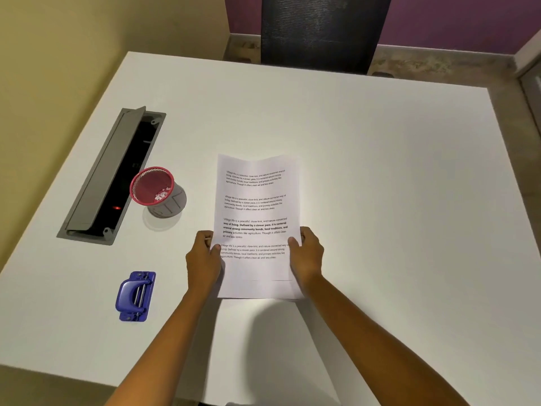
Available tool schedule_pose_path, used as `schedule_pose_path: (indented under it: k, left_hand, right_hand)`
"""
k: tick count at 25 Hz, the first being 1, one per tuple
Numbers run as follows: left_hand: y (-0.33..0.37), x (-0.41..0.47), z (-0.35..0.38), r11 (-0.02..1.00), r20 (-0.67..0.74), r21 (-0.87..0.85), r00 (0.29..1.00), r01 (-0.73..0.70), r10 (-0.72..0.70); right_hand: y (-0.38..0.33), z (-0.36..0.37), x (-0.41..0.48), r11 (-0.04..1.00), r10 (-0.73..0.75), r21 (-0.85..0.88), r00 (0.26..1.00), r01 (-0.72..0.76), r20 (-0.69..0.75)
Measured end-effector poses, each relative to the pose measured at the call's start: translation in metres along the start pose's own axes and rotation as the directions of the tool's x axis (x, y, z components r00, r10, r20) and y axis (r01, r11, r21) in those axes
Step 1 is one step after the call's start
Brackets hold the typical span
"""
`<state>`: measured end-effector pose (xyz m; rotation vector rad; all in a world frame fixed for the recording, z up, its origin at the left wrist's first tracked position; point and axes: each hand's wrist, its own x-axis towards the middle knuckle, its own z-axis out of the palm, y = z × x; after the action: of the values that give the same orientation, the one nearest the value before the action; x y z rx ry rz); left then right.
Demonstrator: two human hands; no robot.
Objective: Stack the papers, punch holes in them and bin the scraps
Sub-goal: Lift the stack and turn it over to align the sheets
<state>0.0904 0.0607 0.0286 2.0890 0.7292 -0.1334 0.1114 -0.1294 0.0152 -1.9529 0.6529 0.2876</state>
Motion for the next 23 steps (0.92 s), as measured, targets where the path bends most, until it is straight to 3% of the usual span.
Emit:
schedule_pose_path:
  k: [4,7,10,13,17,23]
  left_hand:
    - [0.015,-0.01,0.005,0.978,0.038,-0.207,0.998,-0.035,0.044]
    - [0.041,-0.017,0.008,0.918,0.061,-0.367,0.981,-0.15,0.185]
    - [0.072,-0.019,0.012,0.829,0.015,-0.496,0.952,-0.257,0.305]
    - [0.1,-0.019,0.018,0.744,-0.083,-0.601,0.948,-0.293,0.307]
    - [0.114,-0.026,0.026,0.715,-0.148,-0.554,0.896,-0.426,0.419]
    - [0.11,-0.037,0.033,0.703,-0.18,-0.526,0.871,-0.478,0.457]
  right_hand:
    - [0.0,-0.031,-0.003,0.981,-0.169,0.077,0.982,0.176,-0.087]
    - [-0.016,-0.056,-0.006,0.941,-0.25,0.188,0.952,0.281,-0.174]
    - [-0.04,-0.08,-0.009,0.891,-0.307,0.257,0.914,0.373,-0.264]
    - [-0.053,-0.096,-0.009,0.839,-0.341,0.312,0.878,0.445,-0.335]
    - [-0.055,-0.105,-0.012,0.811,-0.348,0.351,0.868,0.468,-0.353]
    - [-0.044,-0.106,-0.018,0.81,-0.306,0.389,0.883,0.438,-0.356]
